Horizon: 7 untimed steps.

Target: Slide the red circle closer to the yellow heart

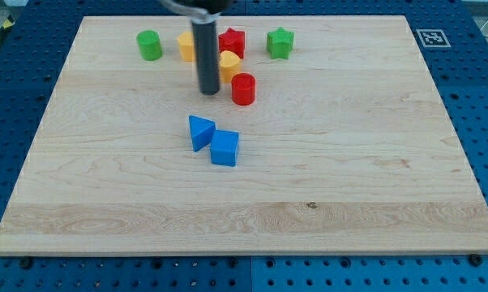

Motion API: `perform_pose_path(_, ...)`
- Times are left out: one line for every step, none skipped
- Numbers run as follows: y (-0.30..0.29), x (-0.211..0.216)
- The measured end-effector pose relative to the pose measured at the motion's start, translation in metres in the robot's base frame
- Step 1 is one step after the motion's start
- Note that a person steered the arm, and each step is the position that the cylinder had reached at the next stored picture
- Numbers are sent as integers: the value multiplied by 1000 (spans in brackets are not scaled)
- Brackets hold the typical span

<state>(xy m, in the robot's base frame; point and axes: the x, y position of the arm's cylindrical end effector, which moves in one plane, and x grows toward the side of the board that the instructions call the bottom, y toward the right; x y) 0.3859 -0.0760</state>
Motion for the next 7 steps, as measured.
perform_pose_path(1,42)
perform_pose_path(67,62)
perform_pose_path(127,52)
perform_pose_path(142,15)
perform_pose_path(141,-9)
perform_pose_path(138,-9)
perform_pose_path(118,-9)
